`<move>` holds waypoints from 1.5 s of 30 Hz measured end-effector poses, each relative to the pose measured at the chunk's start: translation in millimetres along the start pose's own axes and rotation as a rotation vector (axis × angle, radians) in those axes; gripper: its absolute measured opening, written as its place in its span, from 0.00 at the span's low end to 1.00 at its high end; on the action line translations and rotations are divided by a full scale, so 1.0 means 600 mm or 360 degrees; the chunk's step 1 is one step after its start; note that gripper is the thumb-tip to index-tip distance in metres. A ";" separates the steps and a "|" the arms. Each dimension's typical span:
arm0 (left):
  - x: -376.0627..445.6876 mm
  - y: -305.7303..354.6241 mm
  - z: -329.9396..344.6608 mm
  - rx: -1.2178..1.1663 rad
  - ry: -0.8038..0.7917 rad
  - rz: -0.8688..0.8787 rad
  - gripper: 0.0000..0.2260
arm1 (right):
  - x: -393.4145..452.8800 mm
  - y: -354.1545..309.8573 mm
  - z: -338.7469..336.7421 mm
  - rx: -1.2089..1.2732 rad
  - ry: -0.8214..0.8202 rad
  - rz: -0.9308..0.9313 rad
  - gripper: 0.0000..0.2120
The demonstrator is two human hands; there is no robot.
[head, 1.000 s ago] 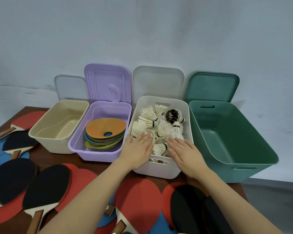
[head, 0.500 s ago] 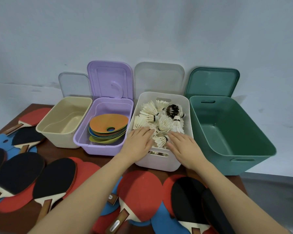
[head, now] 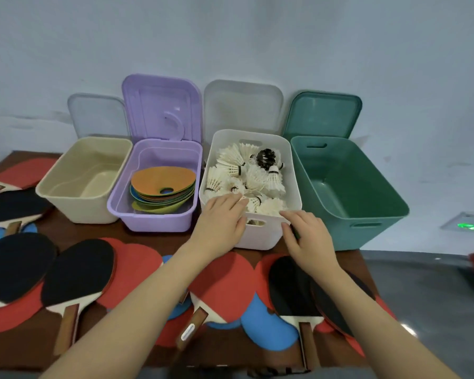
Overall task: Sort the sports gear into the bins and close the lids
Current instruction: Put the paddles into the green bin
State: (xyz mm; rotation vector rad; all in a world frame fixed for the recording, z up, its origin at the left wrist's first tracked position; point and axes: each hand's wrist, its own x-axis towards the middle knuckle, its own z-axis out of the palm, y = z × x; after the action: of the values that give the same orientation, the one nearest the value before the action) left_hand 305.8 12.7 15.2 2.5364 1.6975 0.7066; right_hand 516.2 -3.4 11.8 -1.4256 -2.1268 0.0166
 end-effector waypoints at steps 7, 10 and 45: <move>-0.043 0.093 0.038 -0.0159 -0.0071 0.0062 0.18 | -0.091 0.068 -0.020 0.0092 -0.0019 0.0112 0.16; -0.056 0.133 0.077 -0.0211 -0.0132 0.0046 0.18 | -0.134 0.125 -0.017 0.0054 -0.0263 0.0257 0.15; -0.117 0.239 0.271 0.0228 -0.0988 -0.0732 0.45 | -0.271 0.273 0.030 -0.0213 -0.1045 0.0905 0.49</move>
State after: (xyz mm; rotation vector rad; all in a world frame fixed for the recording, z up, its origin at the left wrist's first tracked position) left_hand 469.4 -69.9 -120.0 1.9836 1.9875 -0.2153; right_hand 690.1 -66.4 -128.0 -2.3004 -2.1294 0.6484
